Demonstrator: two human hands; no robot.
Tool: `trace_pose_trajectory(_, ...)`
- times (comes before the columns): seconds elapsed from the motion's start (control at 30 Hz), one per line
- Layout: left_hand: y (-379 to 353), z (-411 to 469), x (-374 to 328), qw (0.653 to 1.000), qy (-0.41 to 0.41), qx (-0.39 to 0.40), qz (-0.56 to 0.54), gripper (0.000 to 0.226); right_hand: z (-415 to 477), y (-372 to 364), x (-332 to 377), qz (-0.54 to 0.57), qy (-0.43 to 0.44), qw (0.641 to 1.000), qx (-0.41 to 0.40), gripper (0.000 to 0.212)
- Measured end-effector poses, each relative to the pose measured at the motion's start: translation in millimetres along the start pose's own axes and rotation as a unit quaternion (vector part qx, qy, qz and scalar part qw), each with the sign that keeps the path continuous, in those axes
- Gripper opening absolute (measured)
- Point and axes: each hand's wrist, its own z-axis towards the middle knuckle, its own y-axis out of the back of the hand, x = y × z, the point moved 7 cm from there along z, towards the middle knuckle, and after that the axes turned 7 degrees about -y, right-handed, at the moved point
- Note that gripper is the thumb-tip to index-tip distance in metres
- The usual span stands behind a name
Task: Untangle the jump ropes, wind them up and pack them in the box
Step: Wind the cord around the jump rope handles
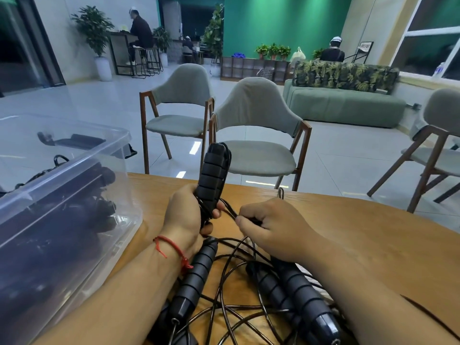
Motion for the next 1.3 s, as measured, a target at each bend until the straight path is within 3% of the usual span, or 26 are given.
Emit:
trace_pose_trajectory(0.17,-1.6,-3.4,-0.7,0.998,0.015,0.014,0.064,0.056,-3.2,0.7,13.3,-0.018,0.036,0.999,0.013,0.041)
trace_pose_trajectory(0.3,0.0,-6.6,-15.0,0.972,-0.086,-0.026,0.219,0.043,-4.5,3.0,22.4,-0.019,0.058,0.998,0.010,0.042)
trace_pose_trajectory(0.43,1.8,-8.4,-22.1,0.958,-0.122,-0.061,0.253,0.040,-4.9,5.6,31.7,-0.029,0.077,0.997,0.012,0.043)
trace_pose_trajectory(0.6,13.1,-1.7,-32.7,0.917,-0.153,-0.116,0.349,0.044,-14.1,8.8,71.2,-0.066,0.163,0.984,0.020,0.024)
trace_pose_trajectory(0.7,6.9,2.1,-29.1,0.903,-0.179,-0.063,0.386,0.055,-16.3,20.6,84.8,-0.085,0.187,0.978,-0.031,0.021)
trace_pose_trajectory(0.87,-9.3,-5.6,-19.8,0.869,-0.254,0.035,0.423,0.057,-13.1,44.2,68.1,-0.015,0.143,0.984,-0.106,0.024)
trace_pose_trajectory(0.97,-21.4,-13.5,-13.7,0.889,-0.227,0.094,0.387,0.089,-8.6,56.2,56.1,0.020,0.103,0.986,-0.126,0.026)
trace_pose_trajectory(1.07,-32.6,-22.1,-15.0,0.857,-0.242,0.143,0.432,0.107,-2.3,65.4,37.8,0.051,0.037,0.991,-0.119,0.028)
trace_pose_trajectory(1.13,-36.6,-27.6,-20.6,0.843,-0.261,0.157,0.443,0.094,0.3,68.9,25.0,0.068,-0.001,0.993,-0.098,0.027)
trace_pose_trajectory(1.2,-44.9,-37.8,-23.5,0.815,-0.284,0.199,0.463,0.063,1.6,70.2,16.0,0.103,-0.027,0.992,-0.063,0.025)
trace_pose_trajectory(1.23,-49.8,-41.6,-21.8,0.790,-0.293,0.226,0.489,0.048,1.8,70.7,12.7,0.117,-0.041,0.991,-0.047,0.024)
trace_pose_trajectory(1.3,-55.1,-45.1,-17.8,0.730,-0.313,0.253,0.553,0.047,2.0,71.4,5.8,0.125,-0.065,0.990,-0.019,0.023)
